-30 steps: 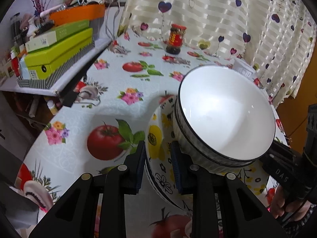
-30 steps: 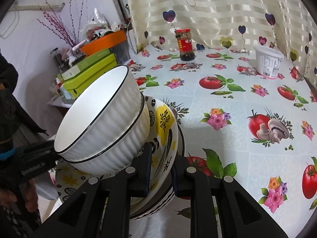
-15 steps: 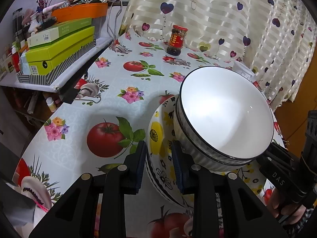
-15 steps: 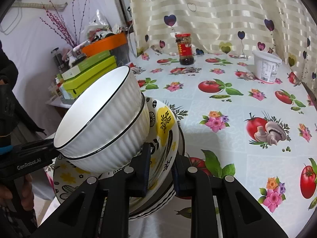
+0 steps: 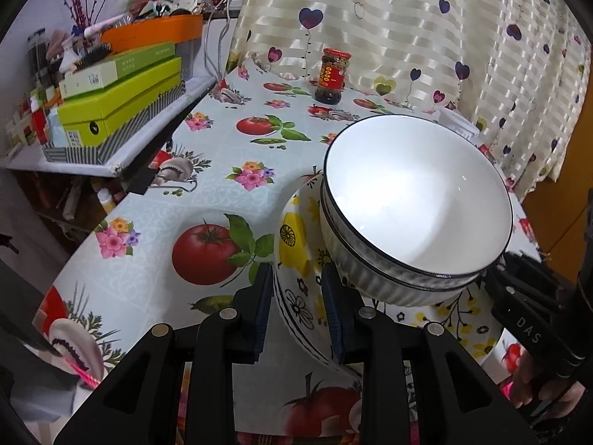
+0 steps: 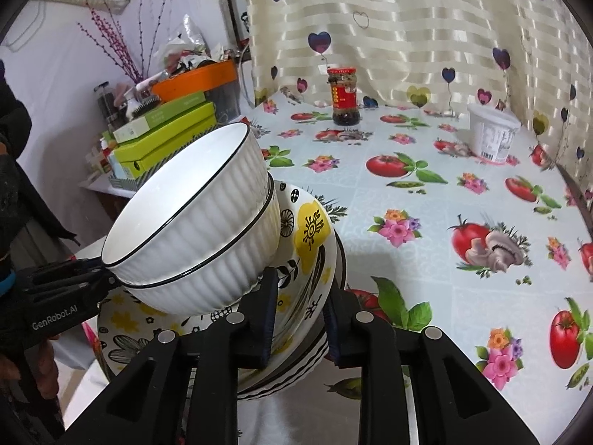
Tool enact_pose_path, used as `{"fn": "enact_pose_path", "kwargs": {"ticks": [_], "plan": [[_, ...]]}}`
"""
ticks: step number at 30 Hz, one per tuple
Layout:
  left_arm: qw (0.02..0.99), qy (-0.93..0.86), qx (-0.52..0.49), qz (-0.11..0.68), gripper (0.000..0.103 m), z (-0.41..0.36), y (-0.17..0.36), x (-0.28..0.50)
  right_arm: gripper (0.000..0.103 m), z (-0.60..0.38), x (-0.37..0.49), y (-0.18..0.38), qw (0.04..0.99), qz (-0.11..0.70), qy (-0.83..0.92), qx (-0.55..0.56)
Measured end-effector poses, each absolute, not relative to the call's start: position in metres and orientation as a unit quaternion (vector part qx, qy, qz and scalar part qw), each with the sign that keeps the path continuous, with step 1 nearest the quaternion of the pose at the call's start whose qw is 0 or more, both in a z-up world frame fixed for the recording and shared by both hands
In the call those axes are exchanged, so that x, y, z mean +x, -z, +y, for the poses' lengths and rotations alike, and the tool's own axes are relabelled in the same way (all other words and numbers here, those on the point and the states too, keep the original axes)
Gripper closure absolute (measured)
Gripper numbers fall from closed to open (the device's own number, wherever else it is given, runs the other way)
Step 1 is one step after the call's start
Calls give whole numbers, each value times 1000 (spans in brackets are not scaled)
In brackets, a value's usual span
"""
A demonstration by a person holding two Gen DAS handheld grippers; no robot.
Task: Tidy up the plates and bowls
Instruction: 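Lower the floral plate onto the plate stack and open both tools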
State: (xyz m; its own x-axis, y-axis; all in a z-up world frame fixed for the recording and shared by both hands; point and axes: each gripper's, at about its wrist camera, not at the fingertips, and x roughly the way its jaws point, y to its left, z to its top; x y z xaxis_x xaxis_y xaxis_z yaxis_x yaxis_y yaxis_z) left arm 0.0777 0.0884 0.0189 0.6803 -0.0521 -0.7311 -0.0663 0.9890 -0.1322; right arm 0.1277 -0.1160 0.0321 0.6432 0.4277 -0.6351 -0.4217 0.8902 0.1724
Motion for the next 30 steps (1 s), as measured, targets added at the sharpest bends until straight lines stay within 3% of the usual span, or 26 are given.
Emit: {"fn": "enact_pose_path", "kwargs": {"ticks": [6,7,9,13,30], "plan": [[917,-12,-69,393,75,84,-21,71,72,-120,121,-35,911,343,-231,5],[917,-15,-67,392,75,83,-21,69,55,-120,122,-35,913,343,-221,0],[919,-19,-60,389,74,80,-21,68,34,-125,123,-33,917,346,-198,-1],[921,-23,-58,384,74,78,-21,63,34,-141,124,-30,904,359,-224,57],[934,-27,-55,351,73,63,-27,25,22,-148,74,-42,922,321,-215,36]]}}
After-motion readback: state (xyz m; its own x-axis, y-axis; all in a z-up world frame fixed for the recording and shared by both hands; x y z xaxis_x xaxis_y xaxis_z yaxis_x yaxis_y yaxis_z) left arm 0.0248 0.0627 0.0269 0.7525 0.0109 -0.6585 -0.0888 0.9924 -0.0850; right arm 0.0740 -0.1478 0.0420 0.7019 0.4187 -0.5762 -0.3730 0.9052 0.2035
